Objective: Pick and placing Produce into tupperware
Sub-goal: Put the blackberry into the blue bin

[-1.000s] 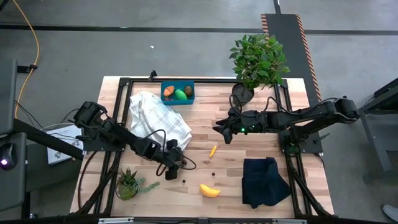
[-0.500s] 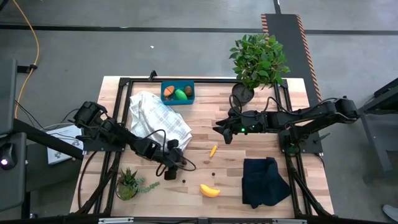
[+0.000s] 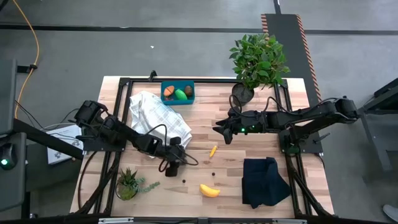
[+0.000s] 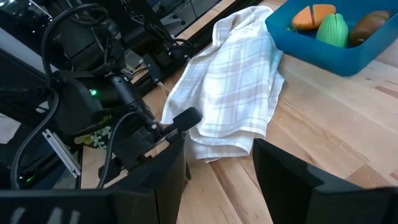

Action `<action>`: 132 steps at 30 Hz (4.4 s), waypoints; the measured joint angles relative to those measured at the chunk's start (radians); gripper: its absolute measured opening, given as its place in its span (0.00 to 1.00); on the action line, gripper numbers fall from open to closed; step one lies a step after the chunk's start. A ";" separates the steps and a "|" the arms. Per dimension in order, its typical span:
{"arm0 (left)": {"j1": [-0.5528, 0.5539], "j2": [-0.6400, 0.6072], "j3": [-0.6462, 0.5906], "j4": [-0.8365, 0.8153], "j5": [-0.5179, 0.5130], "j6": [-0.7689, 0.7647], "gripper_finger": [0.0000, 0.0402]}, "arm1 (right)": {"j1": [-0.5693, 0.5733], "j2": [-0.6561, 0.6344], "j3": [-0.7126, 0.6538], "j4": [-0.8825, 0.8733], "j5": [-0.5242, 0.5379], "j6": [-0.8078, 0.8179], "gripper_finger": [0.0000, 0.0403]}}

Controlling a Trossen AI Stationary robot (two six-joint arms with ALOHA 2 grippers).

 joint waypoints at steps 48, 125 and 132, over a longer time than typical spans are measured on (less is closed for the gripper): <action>-0.002 0.000 0.000 -0.025 0.046 -0.016 0.22 | 0.000 0.000 0.000 0.000 0.000 -0.018 0.44; 0.811 -0.201 0.789 -1.195 0.019 0.162 0.21 | -0.009 -0.258 0.000 0.215 -0.049 -0.335 0.44; 0.972 -0.194 0.786 -1.151 0.099 0.240 0.21 | -0.033 -0.258 0.000 0.204 -0.003 -0.333 0.44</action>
